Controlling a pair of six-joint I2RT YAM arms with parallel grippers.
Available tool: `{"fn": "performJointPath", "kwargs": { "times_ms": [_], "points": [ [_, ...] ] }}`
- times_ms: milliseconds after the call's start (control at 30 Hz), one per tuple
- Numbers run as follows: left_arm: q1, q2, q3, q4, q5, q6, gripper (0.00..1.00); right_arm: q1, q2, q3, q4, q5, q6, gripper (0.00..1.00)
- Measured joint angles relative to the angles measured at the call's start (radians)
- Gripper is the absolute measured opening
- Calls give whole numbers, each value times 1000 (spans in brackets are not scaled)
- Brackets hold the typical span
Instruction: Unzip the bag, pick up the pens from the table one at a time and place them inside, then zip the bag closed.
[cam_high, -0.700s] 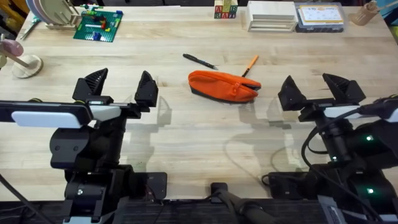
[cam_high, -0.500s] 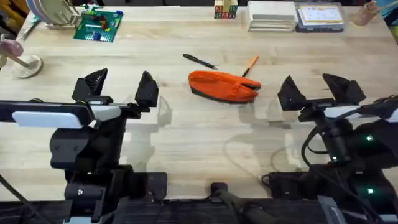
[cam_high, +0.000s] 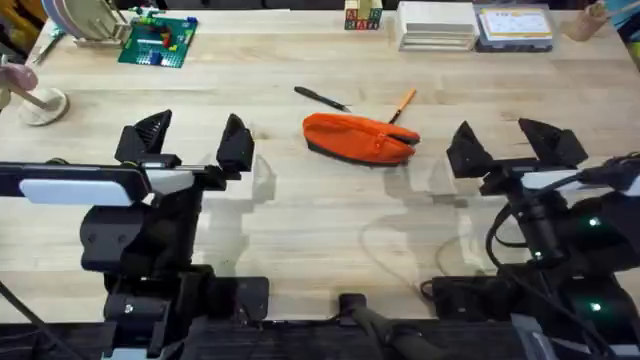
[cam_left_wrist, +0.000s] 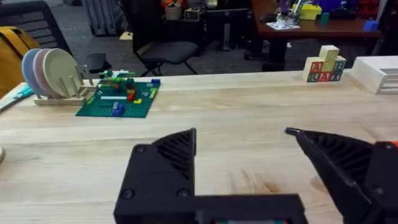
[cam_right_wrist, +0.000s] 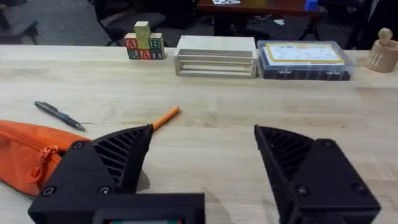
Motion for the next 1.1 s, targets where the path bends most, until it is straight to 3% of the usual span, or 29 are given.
{"fn": "performJointPath", "kwargs": {
  "times_ms": [133,333,367,700,1100],
  "points": [
    [0,0,5,-24,13,0,994,0,0,6,-11,0,19,996],
    [0,0,102,-174,21,0,994,0,0,72,-146,0,30,997],
    [0,0,177,-228,24,0,994,0,2,139,-243,0,32,996],
    [0,50,368,-382,25,3,994,0,110,374,-428,0,33,997],
    [0,329,584,-435,67,3,993,0,383,735,-697,0,33,997]
  ]
}}
